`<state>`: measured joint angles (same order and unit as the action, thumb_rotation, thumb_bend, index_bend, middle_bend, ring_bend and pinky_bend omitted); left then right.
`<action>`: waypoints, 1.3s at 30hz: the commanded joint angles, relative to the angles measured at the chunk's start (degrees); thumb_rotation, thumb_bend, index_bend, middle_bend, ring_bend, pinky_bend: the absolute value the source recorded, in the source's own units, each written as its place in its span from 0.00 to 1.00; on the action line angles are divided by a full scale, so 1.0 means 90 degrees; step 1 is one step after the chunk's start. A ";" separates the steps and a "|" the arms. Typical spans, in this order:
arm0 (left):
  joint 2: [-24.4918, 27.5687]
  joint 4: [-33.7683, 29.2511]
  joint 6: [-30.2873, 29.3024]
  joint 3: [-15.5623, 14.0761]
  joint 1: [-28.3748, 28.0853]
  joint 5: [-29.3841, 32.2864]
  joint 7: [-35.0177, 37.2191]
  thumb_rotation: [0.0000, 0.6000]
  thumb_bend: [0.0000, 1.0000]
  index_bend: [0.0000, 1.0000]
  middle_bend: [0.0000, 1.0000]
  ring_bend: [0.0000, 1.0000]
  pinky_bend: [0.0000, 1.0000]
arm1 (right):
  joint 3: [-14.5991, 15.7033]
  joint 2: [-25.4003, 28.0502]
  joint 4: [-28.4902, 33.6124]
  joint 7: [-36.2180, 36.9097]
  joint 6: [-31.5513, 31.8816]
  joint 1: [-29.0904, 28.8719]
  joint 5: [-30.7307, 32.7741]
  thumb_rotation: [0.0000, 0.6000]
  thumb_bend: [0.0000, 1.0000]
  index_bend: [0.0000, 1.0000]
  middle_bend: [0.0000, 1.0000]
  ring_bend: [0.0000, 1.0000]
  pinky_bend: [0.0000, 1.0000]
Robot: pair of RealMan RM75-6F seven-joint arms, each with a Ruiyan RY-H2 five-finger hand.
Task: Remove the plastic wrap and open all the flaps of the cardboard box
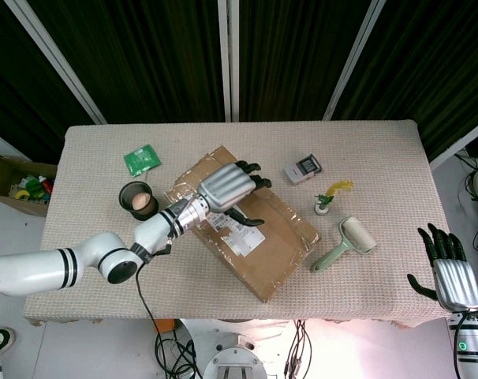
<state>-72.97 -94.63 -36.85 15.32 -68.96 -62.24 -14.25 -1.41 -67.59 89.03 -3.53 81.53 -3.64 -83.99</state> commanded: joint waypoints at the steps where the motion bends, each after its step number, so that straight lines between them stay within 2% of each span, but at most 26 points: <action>1: -0.0021 0.0006 -0.0007 -0.0017 -0.0032 0.0033 0.0003 0.27 0.18 0.24 0.36 0.14 0.24 | 0.0007 -0.0012 -0.0016 0.0015 -0.0007 0.0004 -0.0002 1.00 0.20 0.00 0.00 0.00 0.00; 24: -0.0180 0.0149 0.0015 -0.0223 -0.0299 0.0140 0.0002 0.27 0.19 0.24 0.36 0.14 0.24 | -0.0019 -0.0053 -0.0186 0.0193 -0.0065 0.0013 0.0035 1.00 0.20 0.00 0.00 0.00 0.00; 26: -0.0155 0.0113 0.0007 -0.0225 -0.0296 0.0138 0.0027 0.27 0.18 0.24 0.39 0.14 0.24 | -0.0020 -0.0055 -0.0185 0.0191 -0.0061 0.0017 0.0036 1.00 0.20 0.00 0.00 0.00 0.00; 28: -0.0110 0.0059 -0.0013 -0.0234 -0.0286 0.0124 0.0038 0.26 0.19 0.24 0.47 0.14 0.24 | -0.0030 -0.0061 -0.0176 0.0201 -0.0052 0.0019 0.0042 1.00 0.20 0.00 0.00 0.00 0.00; 31: -0.0022 -0.0022 -0.0019 -0.0254 -0.0270 0.0121 0.0051 0.27 0.19 0.24 0.55 0.14 0.24 | -0.0032 -0.0069 -0.0182 0.0202 -0.0033 0.0029 0.0038 1.00 0.20 0.00 0.00 0.00 0.00; 36: 0.0229 -0.0249 0.0035 -0.0285 -0.0256 0.0204 0.0054 0.27 0.18 0.23 0.59 0.14 0.24 | -0.0024 -0.0059 -0.0168 0.0206 0.0020 0.0054 0.0004 1.00 0.20 0.00 0.00 0.00 0.00; 39: 0.0562 -0.0617 -0.0065 -0.0284 -0.0174 0.0204 0.0026 0.27 0.18 0.23 0.59 0.14 0.24 | -0.0022 -0.0045 -0.0162 0.0207 0.0025 0.0062 0.0002 1.00 0.20 0.00 0.00 0.00 0.00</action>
<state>-69.42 -98.55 -36.96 12.81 -70.99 -60.48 -13.86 -1.61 -68.00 87.57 -1.66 81.76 -3.08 -83.98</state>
